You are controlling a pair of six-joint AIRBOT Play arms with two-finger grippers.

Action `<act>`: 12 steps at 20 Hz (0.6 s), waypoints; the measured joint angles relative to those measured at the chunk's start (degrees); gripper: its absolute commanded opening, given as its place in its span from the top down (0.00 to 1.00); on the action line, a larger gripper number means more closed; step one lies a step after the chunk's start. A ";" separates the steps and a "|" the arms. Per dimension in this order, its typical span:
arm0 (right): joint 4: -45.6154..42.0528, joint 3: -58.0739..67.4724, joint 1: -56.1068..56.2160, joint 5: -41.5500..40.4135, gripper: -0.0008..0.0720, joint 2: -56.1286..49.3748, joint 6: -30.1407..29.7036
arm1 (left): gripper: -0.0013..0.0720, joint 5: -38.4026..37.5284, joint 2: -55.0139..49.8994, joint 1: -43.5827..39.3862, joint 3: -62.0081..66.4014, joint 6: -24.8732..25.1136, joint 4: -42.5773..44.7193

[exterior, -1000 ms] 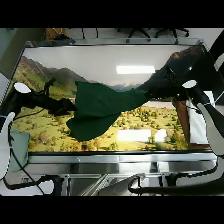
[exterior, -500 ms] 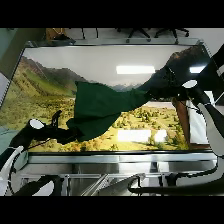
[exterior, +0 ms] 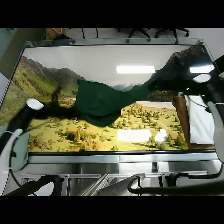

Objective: Fold the shirts.

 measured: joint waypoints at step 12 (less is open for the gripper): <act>21.05 37.53 -18.36 -4.55 0.97 19.87 -3.85 | 0.97 -6.71 22.84 26.82 61.68 -6.45 -1.29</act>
